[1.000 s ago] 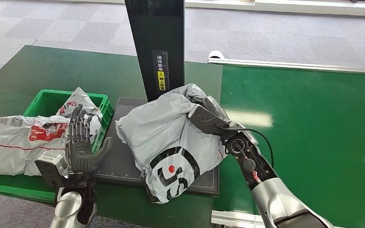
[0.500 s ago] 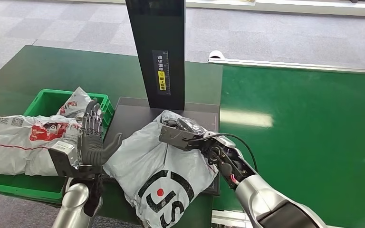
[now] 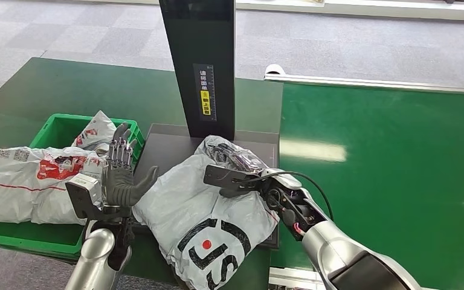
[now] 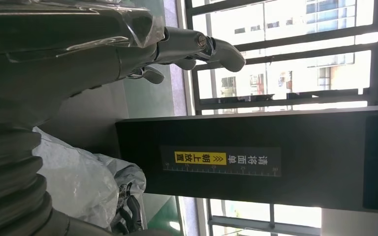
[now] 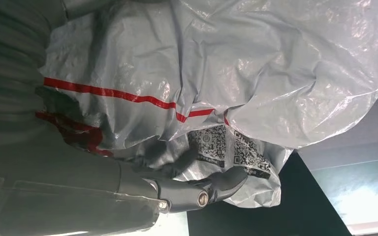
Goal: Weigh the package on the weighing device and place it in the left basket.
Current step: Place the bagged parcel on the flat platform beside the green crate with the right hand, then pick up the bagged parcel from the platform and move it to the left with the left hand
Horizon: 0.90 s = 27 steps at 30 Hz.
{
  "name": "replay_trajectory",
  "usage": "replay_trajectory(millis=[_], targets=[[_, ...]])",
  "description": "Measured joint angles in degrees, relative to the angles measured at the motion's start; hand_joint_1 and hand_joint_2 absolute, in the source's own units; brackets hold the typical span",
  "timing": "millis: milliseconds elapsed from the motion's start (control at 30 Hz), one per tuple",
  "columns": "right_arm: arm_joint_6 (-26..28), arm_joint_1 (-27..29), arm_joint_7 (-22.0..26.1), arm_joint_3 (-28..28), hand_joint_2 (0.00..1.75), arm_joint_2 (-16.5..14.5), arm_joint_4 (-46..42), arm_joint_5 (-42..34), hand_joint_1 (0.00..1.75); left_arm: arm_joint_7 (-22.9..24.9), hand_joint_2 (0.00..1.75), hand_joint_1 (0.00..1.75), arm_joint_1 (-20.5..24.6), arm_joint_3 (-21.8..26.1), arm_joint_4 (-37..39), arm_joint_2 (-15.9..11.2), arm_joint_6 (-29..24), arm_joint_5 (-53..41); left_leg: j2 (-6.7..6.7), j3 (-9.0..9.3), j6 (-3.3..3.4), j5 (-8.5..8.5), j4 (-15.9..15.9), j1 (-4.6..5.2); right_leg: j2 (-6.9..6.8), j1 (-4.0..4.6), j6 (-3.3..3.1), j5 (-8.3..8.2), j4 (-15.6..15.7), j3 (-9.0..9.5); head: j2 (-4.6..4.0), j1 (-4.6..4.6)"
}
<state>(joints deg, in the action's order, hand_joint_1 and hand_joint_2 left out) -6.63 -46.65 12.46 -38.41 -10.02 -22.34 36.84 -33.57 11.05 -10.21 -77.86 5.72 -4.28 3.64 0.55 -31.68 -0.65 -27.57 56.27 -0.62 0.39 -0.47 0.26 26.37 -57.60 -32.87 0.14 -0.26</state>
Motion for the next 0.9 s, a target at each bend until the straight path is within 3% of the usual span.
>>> replay_trajectory(millis=[167, 400, 467, 667, 767, 900], targets=[[1.2, 0.1, 1.3, 0.1, 1.75, 0.1, 0.0, -1.6, 0.00, 0.0, 1.75, 0.00, -0.1, 0.0, 0.0, 0.0, -0.2, 0.0, 0.00, 0.00, 0.00, 0.00, 0.0, 0.00, 0.00, 0.00, 0.00, 0.00, 0.0, 0.00, 0.00, 0.00], [5.3, 3.9, 13.9, 6.8, 1.75, 1.7, -6.9, -15.5, 0.00, -0.9, 1.75, 0.00, -2.1, 0.1, -0.7, -0.2, -1.3, 0.5, 0.03, -0.02, 0.00, -0.01, 0.0, 0.00, -0.01, 0.00, 0.01, 0.01, 0.0, -0.01, 0.00, 0.01], [2.1, 6.5, 16.7, 9.7, 1.75, 2.4, -11.6, -21.4, 0.00, -1.0, 1.75, 0.00, -2.5, 0.2, -1.0, -0.3, -1.2, 0.6, 0.04, -0.02, 0.00, -0.02, 0.0, 0.00, -0.01, 0.00, 0.01, 0.02, 0.0, -0.01, 0.01, 0.02], [-17.6, 16.1, 20.7, 18.3, 1.75, 2.3, -23.2, -43.5, 0.00, -0.2, 1.75, 0.00, -3.0, 0.1, -0.8, 0.0, 1.3, -0.7, 0.00, -0.03, -0.01, -0.04, 0.0, 0.00, -0.01, 0.00, 0.01, 0.02, 0.0, -0.02, 0.00, 0.01], [-20.7, 19.3, 20.3, 20.7, 1.75, 0.9, -26.2, -48.8, 0.00, 2.0, 1.75, 0.00, -2.8, -0.6, -0.1, 0.1, 3.6, -3.4, -0.03, 0.00, -0.01, -0.03, 0.0, 0.00, 0.00, 0.00, 0.01, 0.02, 0.0, -0.02, 0.01, 0.00], [-20.8, 21.7, 19.6, 22.7, 1.75, -0.1, -29.3, -50.6, 0.00, 2.8, 1.75, 0.00, -2.8, -1.3, 1.0, 0.3, 4.9, -4.8, -0.07, 0.01, -0.01, -0.03, 0.0, 0.00, 0.02, 0.01, 0.00, 0.01, 0.0, -0.02, 0.00, 0.00]])
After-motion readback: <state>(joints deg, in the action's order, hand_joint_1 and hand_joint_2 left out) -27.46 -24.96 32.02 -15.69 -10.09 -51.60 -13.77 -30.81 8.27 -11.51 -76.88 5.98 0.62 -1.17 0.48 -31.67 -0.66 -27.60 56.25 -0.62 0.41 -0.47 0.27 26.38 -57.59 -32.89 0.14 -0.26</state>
